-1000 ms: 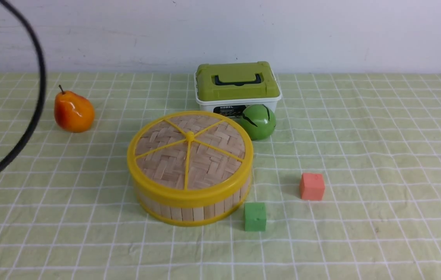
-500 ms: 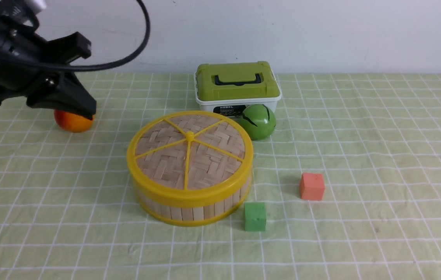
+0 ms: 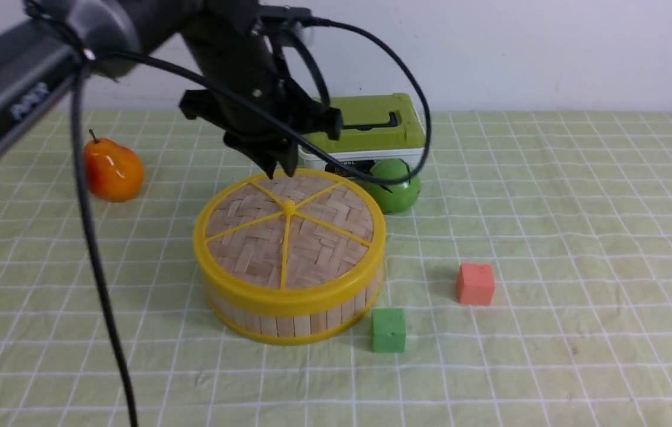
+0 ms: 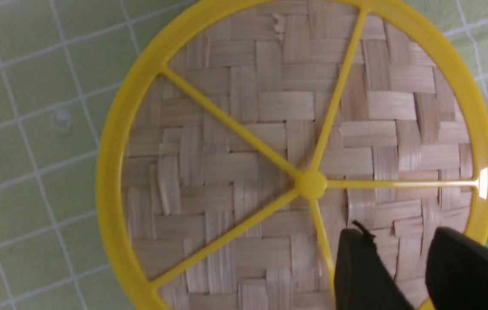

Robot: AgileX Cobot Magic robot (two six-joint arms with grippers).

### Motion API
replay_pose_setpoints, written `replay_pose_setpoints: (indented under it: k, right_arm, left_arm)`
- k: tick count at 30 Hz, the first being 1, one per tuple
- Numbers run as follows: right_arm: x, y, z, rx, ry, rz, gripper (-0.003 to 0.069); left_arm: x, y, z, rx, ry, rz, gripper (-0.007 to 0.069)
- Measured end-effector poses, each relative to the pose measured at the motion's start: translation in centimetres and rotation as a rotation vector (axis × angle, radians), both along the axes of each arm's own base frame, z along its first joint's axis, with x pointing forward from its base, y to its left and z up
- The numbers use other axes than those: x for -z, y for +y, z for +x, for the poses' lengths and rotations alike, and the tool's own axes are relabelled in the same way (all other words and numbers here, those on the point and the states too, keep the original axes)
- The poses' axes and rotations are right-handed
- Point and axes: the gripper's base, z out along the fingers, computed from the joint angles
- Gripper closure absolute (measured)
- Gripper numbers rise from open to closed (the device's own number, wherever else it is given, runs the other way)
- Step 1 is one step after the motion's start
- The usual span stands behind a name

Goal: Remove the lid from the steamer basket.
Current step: Use the left arm to lift the lid of the steamer

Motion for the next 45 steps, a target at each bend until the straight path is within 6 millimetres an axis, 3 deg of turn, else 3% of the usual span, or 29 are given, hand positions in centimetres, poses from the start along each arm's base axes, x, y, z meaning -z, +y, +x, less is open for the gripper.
replay_pose_setpoints:
  k: [6, 12, 17, 19, 24, 38, 45]
  right_arm:
    - [0.0, 0.0, 0.0, 0.0, 0.0, 0.0, 0.0418]
    - [0.0, 0.0, 0.0, 0.0, 0.0, 0.0, 0.0418]
    - [0.0, 0.0, 0.0, 0.0, 0.0, 0.0, 0.0418]
    - [0.0, 0.0, 0.0, 0.0, 0.0, 0.0, 0.0418]
    - [0.0, 0.0, 0.0, 0.0, 0.0, 0.0, 0.0418]
    - [0.0, 0.0, 0.0, 0.0, 0.0, 0.0, 0.0418]
    - [0.0, 0.0, 0.0, 0.0, 0.0, 0.0, 0.0418]
  left_arm:
    - [3.2, -2.1, 0.9, 0.041, 0.008, 0.11, 0.0211]
    - [5.1, -2.1, 1.8, 0.03, 0.021, 0.162, 0.0211]
    - [6.6, -2.2, 2.3, 0.031, 0.038, 0.194, 0.0283]
    - [6.6, -2.2, 2.4, 0.029, 0.033, 0.2, 0.0317]
    - [6.5, -2.0, 2.5, 0.027, 0.022, 0.219, 0.0522]
    - [6.0, -1.5, 2.6, 0.016, 0.01, 0.221, 0.0512]
    - [1.7, 2.0, 2.5, -0.057, -0.065, 0.185, 0.0512]
